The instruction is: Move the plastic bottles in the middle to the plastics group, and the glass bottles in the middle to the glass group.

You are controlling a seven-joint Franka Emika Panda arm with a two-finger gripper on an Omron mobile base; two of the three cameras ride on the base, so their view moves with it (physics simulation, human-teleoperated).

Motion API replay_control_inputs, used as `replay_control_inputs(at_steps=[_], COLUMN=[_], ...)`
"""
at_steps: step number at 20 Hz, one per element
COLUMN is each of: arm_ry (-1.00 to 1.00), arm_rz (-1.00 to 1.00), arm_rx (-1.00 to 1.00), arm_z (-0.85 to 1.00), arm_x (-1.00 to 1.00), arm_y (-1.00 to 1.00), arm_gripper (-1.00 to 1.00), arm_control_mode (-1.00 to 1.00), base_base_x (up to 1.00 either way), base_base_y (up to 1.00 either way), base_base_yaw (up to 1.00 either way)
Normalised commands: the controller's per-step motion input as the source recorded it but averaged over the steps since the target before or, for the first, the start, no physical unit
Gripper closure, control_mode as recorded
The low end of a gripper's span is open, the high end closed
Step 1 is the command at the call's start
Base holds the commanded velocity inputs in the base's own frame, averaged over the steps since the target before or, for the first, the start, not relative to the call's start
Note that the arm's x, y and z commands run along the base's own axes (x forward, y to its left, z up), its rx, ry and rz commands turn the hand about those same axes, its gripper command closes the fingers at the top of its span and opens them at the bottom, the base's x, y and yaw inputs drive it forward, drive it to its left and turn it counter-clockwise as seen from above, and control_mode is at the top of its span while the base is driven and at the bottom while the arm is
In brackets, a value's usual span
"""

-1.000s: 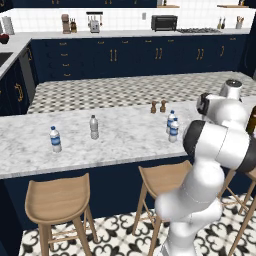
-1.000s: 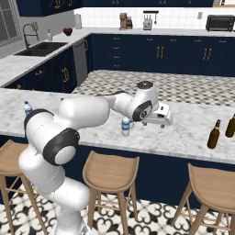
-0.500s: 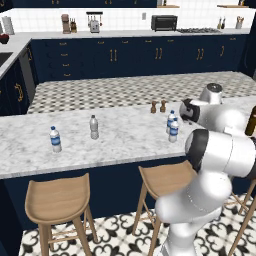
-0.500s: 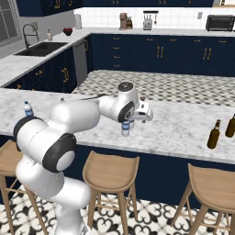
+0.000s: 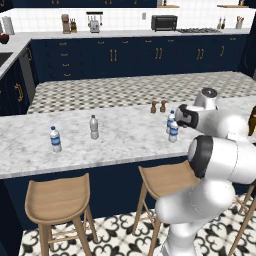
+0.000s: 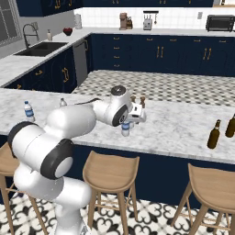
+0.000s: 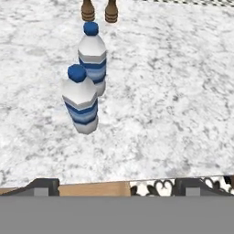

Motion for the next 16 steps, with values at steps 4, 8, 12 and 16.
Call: replay_control_inputs(at_steps=[4,8,12,16], arm_ry=[-0.08,-0.01,-0.01,0.05], arm_rz=[0.17,0.10,0.04,0.00], arm_rx=[0.01,0.02,0.00,-0.01], arm_z=[-0.02,-0.01,0.05,0.00], arm_x=[-0.26,0.03,0.03,0.01], arm_y=[0.41,0.45,0.06,0.10], arm_gripper=[-1.00,-1.00,-1.00,-1.00], arm_control_mode=[-1.00,-1.00,-1.00,-1.00], base_base_x=[0.00,0.00,0.00,0.00], base_base_y=[0.00,0.00,0.00,0.00], base_base_yaw=[0.00,0.00,0.00,0.00])
